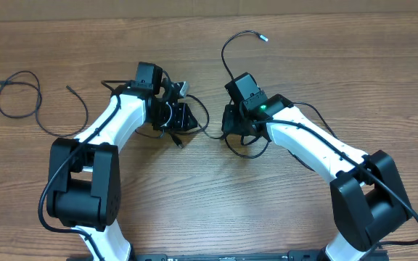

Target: Untangle cables

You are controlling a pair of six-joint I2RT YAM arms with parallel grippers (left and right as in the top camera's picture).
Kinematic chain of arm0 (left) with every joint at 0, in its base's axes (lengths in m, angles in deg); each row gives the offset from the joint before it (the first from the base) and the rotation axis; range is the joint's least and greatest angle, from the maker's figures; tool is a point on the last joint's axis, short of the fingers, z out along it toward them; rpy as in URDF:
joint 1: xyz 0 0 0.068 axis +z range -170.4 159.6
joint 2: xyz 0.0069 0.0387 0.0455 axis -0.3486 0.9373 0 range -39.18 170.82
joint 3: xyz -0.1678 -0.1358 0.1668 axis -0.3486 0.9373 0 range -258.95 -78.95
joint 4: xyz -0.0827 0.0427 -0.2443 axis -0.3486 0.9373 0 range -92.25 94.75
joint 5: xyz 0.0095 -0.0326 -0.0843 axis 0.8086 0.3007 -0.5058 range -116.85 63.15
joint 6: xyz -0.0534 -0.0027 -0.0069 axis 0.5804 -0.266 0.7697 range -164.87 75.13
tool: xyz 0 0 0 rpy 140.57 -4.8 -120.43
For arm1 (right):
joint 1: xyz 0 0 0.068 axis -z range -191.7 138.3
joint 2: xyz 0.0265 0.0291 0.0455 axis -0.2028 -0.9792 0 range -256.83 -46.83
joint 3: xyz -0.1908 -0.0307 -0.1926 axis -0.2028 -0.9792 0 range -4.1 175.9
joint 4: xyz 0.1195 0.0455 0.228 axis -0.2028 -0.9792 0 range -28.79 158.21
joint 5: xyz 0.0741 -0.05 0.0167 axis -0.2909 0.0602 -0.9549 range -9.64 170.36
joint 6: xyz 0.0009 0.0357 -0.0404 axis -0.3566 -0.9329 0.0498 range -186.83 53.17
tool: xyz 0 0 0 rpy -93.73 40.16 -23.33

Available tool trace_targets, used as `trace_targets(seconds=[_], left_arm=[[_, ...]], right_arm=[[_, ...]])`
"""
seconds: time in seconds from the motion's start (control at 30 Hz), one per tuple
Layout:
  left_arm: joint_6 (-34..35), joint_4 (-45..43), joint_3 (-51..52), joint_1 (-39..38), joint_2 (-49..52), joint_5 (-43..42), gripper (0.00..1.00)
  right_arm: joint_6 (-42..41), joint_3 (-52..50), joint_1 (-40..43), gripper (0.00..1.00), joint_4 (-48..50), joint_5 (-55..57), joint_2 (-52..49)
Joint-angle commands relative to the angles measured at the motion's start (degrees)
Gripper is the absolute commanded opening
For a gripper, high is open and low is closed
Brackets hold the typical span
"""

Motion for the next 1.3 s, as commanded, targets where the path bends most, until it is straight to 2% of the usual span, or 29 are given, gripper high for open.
trace_targets(seconds=[0.0,0.1,0.23,0.4,0.47,0.6,0.8,0.9,1.13,1.27], left_arm=[[0.9,-1.7,1.8,-0.4,0.6,2.1,0.28],[1.2,-2.8,2.9,-0.4,0.6,2.1,0.36],[1.2,-3.1,3.3,-0.4,0.6,2.1,0.42],[-0.9,-2.7,3.3,-0.4,0.6,1.8,0.40],[-1.5,-1.8,3.2,-0.4,0.5,0.6,0.45],[-6.1,0.3,2.3,1.0,0.2,-8.8,0.58],[-7.2,5.7,-0.5,3.3,-0.7,-13.8,0.63],[-6.8,7.8,-1.6,3.9,-1.2,-12.3,0.65],[4.1,8.5,-2.1,4.6,-1.2,-2.0,0.68],[7.4,8.5,-2.1,4.1,-1.2,3.9,0.70]], right_arm=[[-0.2,1.1,0.0,0.04,0.3,3.3,1.9],[4.5,1.4,0.1,0.04,3.0,0.3,1.9],[11.9,1.2,0.1,0.04,9.3,-13.7,1.7],[11.2,-0.6,0.1,0.04,14.3,-15.5,1.4],[11.2,-1.2,0.1,0.04,15.2,-16.7,1.2],[11.2,-2.1,0.1,0.04,16.2,-17.9,1.1],[11.2,-4.8,0.1,0.04,20.2,-22.6,0.2],[9.6,-5.6,0.2,0.04,20.0,-22.9,-0.8],[8.2,-5.7,0.5,0.05,20.9,-33.5,-4.6],[8.2,-5.7,0.5,0.22,20.5,-37.4,-7.3]])
